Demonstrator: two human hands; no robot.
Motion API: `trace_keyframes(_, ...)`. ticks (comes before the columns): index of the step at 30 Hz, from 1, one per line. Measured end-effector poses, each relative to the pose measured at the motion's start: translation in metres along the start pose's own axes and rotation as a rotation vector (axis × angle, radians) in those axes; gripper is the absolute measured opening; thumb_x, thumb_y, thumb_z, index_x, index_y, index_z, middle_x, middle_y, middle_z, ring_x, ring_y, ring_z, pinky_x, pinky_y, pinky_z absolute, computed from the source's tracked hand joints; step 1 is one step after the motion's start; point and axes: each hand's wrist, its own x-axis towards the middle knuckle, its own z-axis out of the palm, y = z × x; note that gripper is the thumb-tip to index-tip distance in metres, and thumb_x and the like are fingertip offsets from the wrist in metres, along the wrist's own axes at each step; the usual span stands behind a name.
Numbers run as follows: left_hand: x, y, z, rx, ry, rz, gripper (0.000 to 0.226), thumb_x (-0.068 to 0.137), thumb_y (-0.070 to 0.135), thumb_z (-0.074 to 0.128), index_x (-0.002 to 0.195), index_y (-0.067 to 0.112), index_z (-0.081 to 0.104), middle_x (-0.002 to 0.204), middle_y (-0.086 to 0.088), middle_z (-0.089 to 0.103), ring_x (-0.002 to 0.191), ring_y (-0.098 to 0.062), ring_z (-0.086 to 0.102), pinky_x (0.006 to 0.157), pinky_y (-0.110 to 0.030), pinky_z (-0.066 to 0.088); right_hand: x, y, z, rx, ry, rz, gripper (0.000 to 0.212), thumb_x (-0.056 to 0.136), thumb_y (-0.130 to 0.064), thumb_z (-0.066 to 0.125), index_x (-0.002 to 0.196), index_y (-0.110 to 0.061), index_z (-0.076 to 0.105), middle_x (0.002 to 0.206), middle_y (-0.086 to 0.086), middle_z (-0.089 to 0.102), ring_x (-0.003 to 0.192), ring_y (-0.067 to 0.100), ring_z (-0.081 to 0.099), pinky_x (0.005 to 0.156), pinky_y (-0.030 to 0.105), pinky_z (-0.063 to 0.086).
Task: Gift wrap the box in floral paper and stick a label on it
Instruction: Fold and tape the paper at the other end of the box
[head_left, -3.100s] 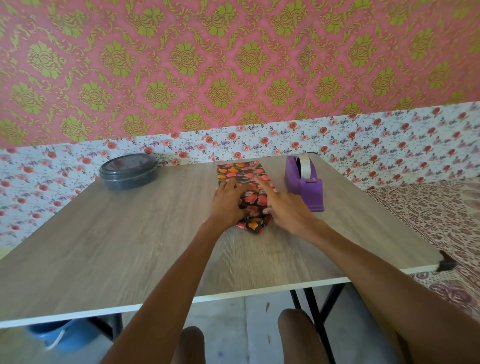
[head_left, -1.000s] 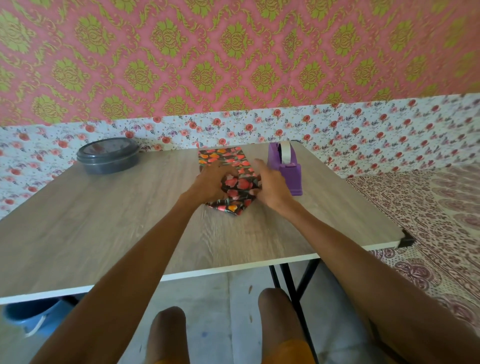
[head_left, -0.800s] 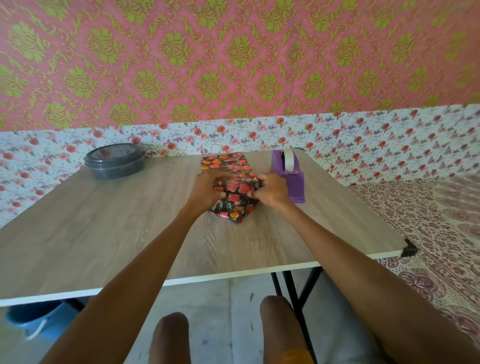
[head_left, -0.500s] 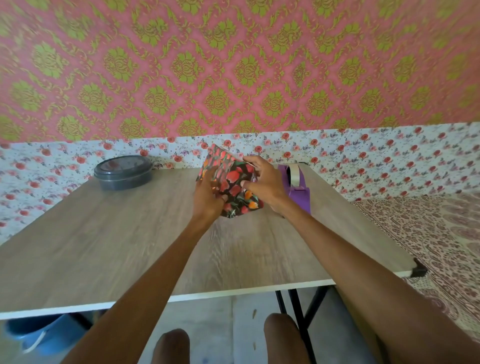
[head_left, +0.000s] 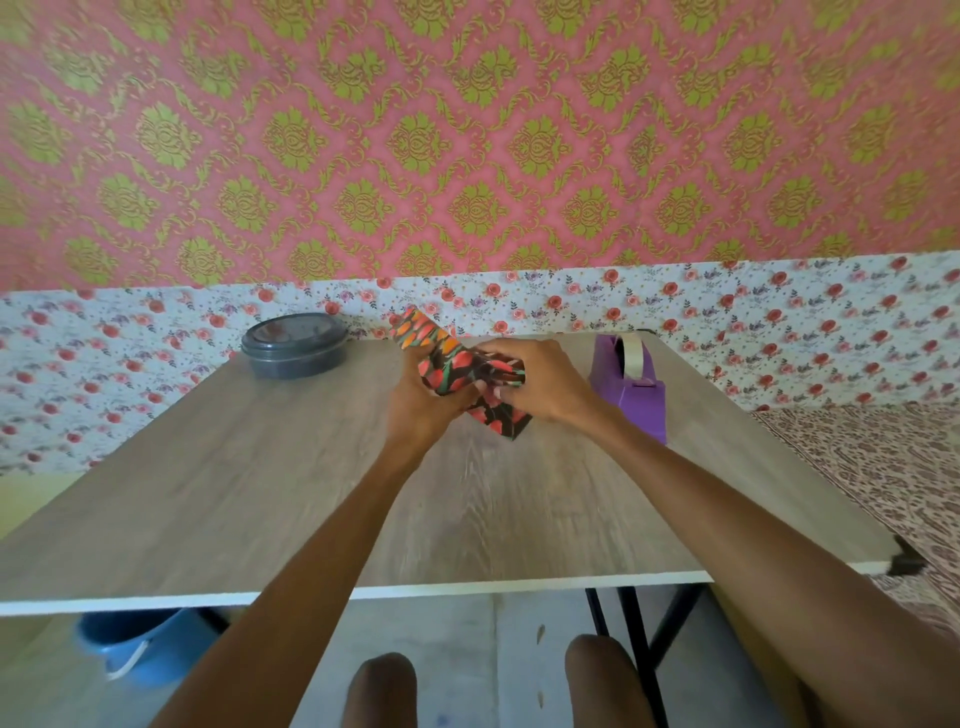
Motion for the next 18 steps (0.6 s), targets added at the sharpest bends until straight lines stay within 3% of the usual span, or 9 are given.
trace_keyframes(3,-0.010,0.000,-0.005,-0.123,-0.012,-0.056,0.070,0.070,0.030,0.088,0.119,0.038,0.039,0.105,0.013,0.064,0.091,-0.005,0.067,0.074,-0.033,0.062,-0.009,0.003,0.002,0.059,0.021,0.034,0.059,0.072,-0.006,0.078,0.126,-0.026,0.063,0.121,-0.003,0.068,0.102,0.014,0.067,0.091,0.030,0.054)
trace_keyframes(6,-0.014,-0.009,-0.010,-0.306,-0.023,-0.121,0.069,0.071,0.020,0.088,0.120,0.028,0.041,0.114,-0.004,0.066,0.096,-0.018,0.071,0.075,-0.038,0.062,-0.019,0.011,0.002,0.219,0.038,0.060,0.049,0.070,-0.002,0.078,0.115,-0.021,0.071,0.110,-0.008,0.072,0.101,0.003,0.066,0.090,0.015,0.051)
trace_keyframes(8,-0.015,-0.011,-0.014,-0.414,-0.007,-0.173,0.067,0.073,0.016,0.085,0.122,0.022,0.040,0.113,-0.015,0.068,0.095,-0.025,0.072,0.077,-0.038,0.061,-0.023,0.016,0.005,0.236,0.084,0.063,0.041,0.072,-0.007,0.081,0.110,-0.021,0.073,0.103,-0.009,0.073,0.094,0.003,0.068,0.087,0.015,0.052)
trace_keyframes(10,-0.014,-0.009,-0.015,-0.459,-0.024,-0.216,0.070,0.074,0.017,0.084,0.126,0.019,0.038,0.112,-0.016,0.068,0.095,-0.026,0.072,0.080,-0.038,0.061,-0.023,0.020,0.007,0.266,0.172,0.110,0.028,0.077,-0.012,0.081,0.103,-0.019,0.075,0.096,-0.008,0.074,0.089,0.004,0.068,0.083,0.018,0.053)
trace_keyframes(13,-0.010,-0.005,-0.016,-0.500,-0.083,-0.309,0.068,0.074,0.015,0.084,0.125,0.019,0.039,0.114,-0.015,0.067,0.094,-0.026,0.073,0.083,-0.038,0.060,-0.018,0.020,0.001,0.322,0.295,0.195,0.013,0.077,-0.011,0.081,0.088,-0.017,0.076,0.086,-0.005,0.074,0.080,-0.001,0.066,0.073,0.011,0.049)
trace_keyframes(15,-0.009,0.003,-0.017,-0.414,-0.121,-0.360,0.063,0.074,0.013,0.084,0.121,0.016,0.043,0.118,-0.015,0.064,0.091,-0.024,0.071,0.079,-0.033,0.060,-0.012,0.020,-0.003,0.285,0.324,0.184,0.013,0.075,-0.008,0.082,0.085,-0.016,0.077,0.082,-0.006,0.073,0.076,-0.006,0.064,0.073,0.010,0.050)
trace_keyframes(18,-0.006,0.011,-0.018,0.080,-0.066,-0.225,0.070,0.068,0.028,0.089,0.124,0.024,0.048,0.126,-0.002,0.046,0.102,-0.010,0.049,0.089,-0.028,0.048,-0.009,0.021,-0.009,0.230,0.335,0.150,0.010,0.076,-0.014,0.083,0.085,-0.017,0.079,0.076,-0.014,0.071,0.076,-0.007,0.065,0.075,0.015,0.053)
